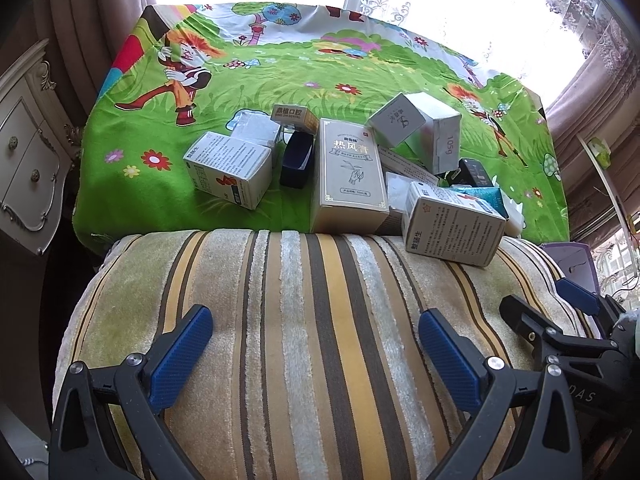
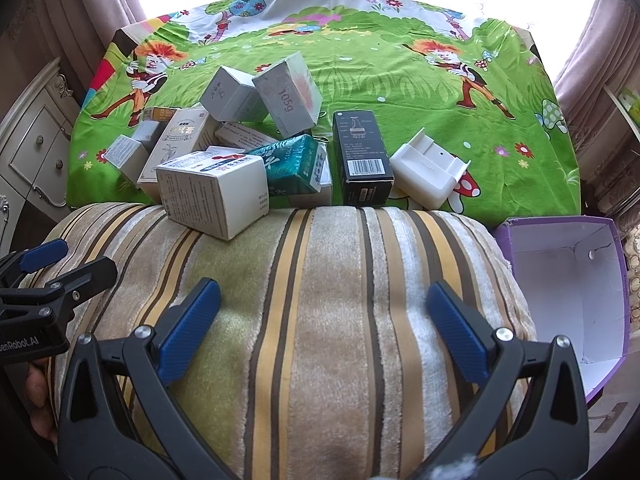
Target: Organize rigid objects
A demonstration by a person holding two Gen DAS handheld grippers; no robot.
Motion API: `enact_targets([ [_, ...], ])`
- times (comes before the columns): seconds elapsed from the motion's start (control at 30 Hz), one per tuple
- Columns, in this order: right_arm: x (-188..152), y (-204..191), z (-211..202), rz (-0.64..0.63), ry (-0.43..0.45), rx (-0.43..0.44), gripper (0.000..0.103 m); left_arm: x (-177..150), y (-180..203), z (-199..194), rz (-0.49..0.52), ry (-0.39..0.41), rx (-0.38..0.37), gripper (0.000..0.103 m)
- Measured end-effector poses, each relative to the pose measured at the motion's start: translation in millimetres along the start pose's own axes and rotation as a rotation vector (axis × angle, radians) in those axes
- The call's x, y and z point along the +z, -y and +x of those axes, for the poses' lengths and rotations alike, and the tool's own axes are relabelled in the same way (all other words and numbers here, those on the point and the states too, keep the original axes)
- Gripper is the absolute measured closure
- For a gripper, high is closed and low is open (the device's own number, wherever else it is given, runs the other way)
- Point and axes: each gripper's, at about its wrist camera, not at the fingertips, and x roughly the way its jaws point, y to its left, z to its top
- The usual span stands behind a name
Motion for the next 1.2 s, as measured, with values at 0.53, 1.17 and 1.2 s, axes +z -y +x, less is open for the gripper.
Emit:
enact_targets([
  [0.53,4,11,-6,-0.021,-0.026,0.104,0.000,13,-6,-14,-0.009,0.059,-0.123,0.001],
  [1.17,84,7,-12,-0.175,0.105,0.069,0.000,92,28,-4,0.274,0.139,-0.109,0.016],
  [1.2,89,4,-8,-0.197,0.106,0.061,0.000,97,33,-1,0.296,0.135,-0.115,0.017],
])
